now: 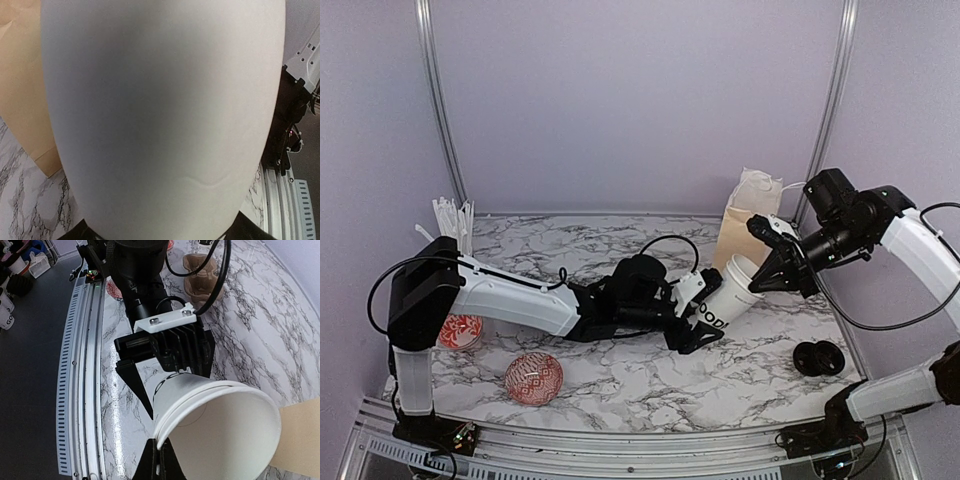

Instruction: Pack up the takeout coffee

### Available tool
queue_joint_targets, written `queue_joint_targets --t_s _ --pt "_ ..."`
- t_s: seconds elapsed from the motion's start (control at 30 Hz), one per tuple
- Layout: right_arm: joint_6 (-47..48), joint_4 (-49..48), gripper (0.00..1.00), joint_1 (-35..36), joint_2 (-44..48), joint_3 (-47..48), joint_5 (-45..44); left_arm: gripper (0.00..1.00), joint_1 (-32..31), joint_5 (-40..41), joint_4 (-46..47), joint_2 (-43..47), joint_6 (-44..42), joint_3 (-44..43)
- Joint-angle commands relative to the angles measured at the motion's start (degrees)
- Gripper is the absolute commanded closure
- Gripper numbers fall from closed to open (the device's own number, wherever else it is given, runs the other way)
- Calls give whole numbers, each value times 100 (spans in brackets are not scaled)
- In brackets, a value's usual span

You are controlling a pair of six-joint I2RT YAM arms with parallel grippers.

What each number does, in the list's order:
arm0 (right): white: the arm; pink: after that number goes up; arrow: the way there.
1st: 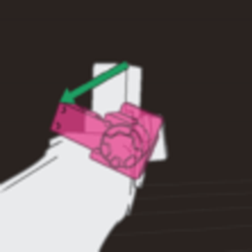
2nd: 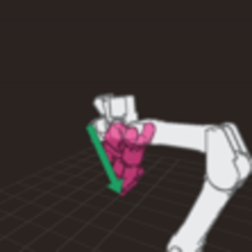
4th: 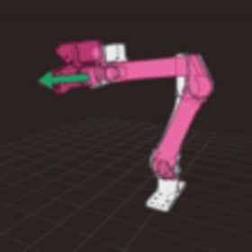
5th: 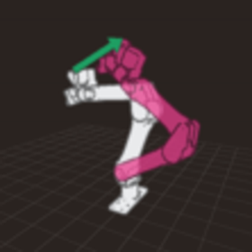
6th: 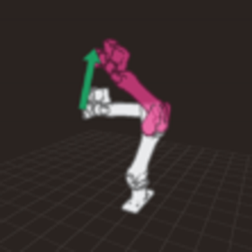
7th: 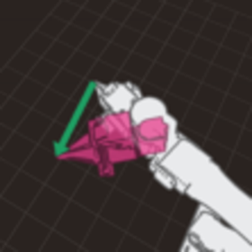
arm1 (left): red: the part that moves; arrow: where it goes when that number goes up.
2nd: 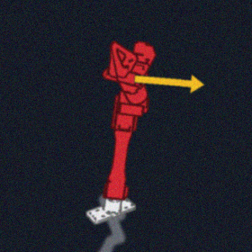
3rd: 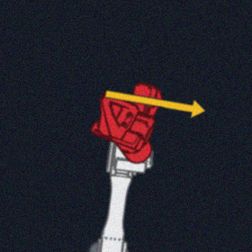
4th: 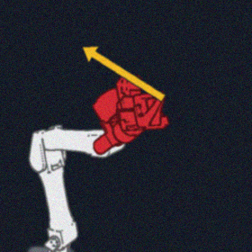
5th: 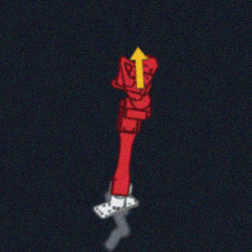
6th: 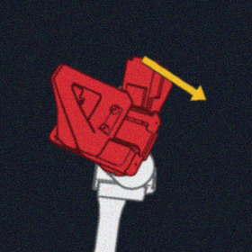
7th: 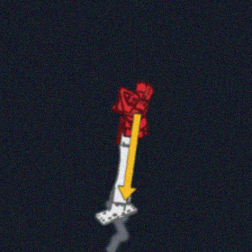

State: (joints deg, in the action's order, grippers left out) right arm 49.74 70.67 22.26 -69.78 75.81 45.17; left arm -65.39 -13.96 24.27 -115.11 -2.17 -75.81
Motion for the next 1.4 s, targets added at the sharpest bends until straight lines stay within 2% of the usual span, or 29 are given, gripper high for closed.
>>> queue_joint_targets --t_s 0.0,0.43,0.67,0.97,1.07,1.37 --pt "60 -85 100 41 43 30 112 29 -27 -305 188 -107 20 -147" --pt "63 -92 100 30 -66 65 18 46 -5 -279 189 -72 3 -28" --pt "28 139 100 -3 -53 740 -176 49 104 -268 190 81 102 366" --pt "285 277 100 -540 -138 974 -249 48 129 29 184 633 -68 1331" --pt "23 -5 100 -572 -129 887 -632 48 130 105 185 764 -17 1500" --pt "-288 -557 100 -582 2 -201 -2720 47 131 191 192 1256 38 1847"
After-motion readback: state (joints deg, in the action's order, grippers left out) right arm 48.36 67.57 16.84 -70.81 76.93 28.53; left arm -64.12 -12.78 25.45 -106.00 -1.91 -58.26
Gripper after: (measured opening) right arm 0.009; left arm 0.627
